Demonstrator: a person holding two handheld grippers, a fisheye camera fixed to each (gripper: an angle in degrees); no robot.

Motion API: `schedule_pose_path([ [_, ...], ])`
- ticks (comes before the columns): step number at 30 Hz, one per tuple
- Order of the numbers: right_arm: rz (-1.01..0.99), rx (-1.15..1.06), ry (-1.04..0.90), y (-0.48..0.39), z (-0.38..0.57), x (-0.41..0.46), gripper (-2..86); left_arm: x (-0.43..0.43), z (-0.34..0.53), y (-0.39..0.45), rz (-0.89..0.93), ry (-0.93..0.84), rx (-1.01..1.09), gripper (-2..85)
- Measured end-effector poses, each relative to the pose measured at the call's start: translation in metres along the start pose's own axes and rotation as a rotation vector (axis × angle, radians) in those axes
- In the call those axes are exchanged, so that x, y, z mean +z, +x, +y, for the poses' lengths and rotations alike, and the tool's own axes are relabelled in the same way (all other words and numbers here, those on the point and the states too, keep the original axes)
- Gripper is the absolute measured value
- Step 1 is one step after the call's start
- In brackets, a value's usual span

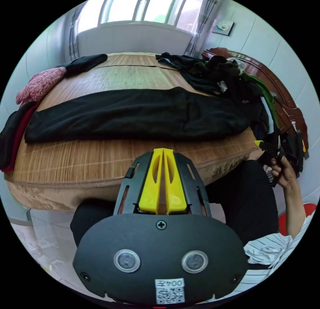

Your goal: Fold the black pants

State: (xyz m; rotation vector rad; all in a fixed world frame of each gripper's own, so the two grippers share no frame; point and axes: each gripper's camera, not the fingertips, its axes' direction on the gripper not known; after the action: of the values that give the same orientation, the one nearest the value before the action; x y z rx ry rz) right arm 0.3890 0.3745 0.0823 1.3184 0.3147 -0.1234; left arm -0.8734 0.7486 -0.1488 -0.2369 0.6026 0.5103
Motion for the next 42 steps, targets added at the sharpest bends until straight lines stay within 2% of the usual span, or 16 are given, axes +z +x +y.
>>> schedule_pose_path([
  [6,0.128,-0.094,-0.168,-0.050,0.011,0.046,7.0,0.065,0.041,0.019,-0.075,-0.009,0.017,0.8],
  [8,0.104,-0.106,-0.280,-0.057,0.017,0.068,6.7,0.085,0.052,0.035,-0.105,-0.006,0.046,0.7],
  [13,-0.026,-0.012,-0.309,-0.049,0.031,0.074,6.3,0.119,0.079,0.058,-0.115,0.017,0.032,0.7],
  [15,-0.126,0.029,-0.262,-0.051,0.036,0.064,4.2,0.131,0.083,0.064,-0.103,0.004,0.020,0.6],
  [17,-0.254,0.083,-0.036,-0.065,0.056,0.039,3.6,0.143,0.077,0.076,-0.094,-0.049,0.010,0.7],
  [20,-0.216,0.092,0.121,-0.100,0.089,0.045,3.8,0.133,0.060,0.107,0.050,0.033,0.015,0.6],
  [27,-0.153,0.055,0.137,-0.164,0.137,0.100,5.6,0.182,-0.034,0.262,0.165,0.041,0.245,0.3],
  [32,-0.124,0.039,0.167,-0.180,0.143,0.115,6.5,0.283,-0.094,0.375,0.157,-0.098,0.438,0.4],
  [36,-0.124,0.044,0.153,-0.186,0.153,0.129,6.5,0.345,-0.125,0.410,0.104,-0.178,0.465,0.5],
  [42,-0.040,-0.002,0.158,-0.206,0.166,0.147,4.5,0.408,-0.190,0.421,0.101,-0.258,0.368,0.5],
])
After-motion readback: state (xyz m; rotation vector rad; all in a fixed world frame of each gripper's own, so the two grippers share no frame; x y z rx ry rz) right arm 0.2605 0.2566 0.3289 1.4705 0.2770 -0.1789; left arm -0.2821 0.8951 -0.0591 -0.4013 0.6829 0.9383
